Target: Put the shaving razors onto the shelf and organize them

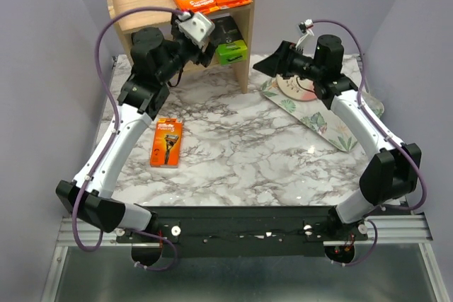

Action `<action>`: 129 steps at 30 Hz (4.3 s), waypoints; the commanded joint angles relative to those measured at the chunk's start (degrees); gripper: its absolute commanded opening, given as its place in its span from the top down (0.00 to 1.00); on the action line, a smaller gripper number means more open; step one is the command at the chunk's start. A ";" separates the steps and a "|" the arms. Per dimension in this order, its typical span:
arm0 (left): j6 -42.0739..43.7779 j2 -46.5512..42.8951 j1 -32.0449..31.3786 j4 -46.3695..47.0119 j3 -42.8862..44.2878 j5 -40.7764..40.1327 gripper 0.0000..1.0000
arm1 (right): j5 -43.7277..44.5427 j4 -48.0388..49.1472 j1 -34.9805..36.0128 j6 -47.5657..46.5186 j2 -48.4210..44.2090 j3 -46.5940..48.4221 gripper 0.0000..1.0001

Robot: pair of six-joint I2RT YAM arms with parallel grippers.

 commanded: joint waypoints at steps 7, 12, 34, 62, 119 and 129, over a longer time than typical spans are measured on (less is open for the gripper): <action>36.33 1.25 -3.67 17.02 -7.44 -14.56 0.32 | 2.23 -1.40 0.25 1.67 -0.48 -5.66 0.19; 38.97 4.50 -3.84 16.95 -4.99 -14.91 0.45 | 3.28 -1.92 0.08 1.59 -1.71 -7.59 0.18; 47.15 -0.33 -4.02 18.96 -11.83 -19.39 1.00 | 6.18 -2.89 -0.54 4.31 -4.52 -13.65 0.18; 57.34 8.10 -3.58 26.35 -8.42 -15.00 0.59 | 7.68 -3.42 -0.89 4.75 -3.12 -14.54 0.18; 53.39 9.95 -2.61 22.83 -6.31 -16.76 0.66 | 10.49 -4.65 -1.68 4.13 2.33 -11.37 0.17; 53.21 10.48 -1.91 20.11 -4.01 -18.69 0.98 | 11.81 -5.53 -1.86 4.48 2.86 -11.46 0.17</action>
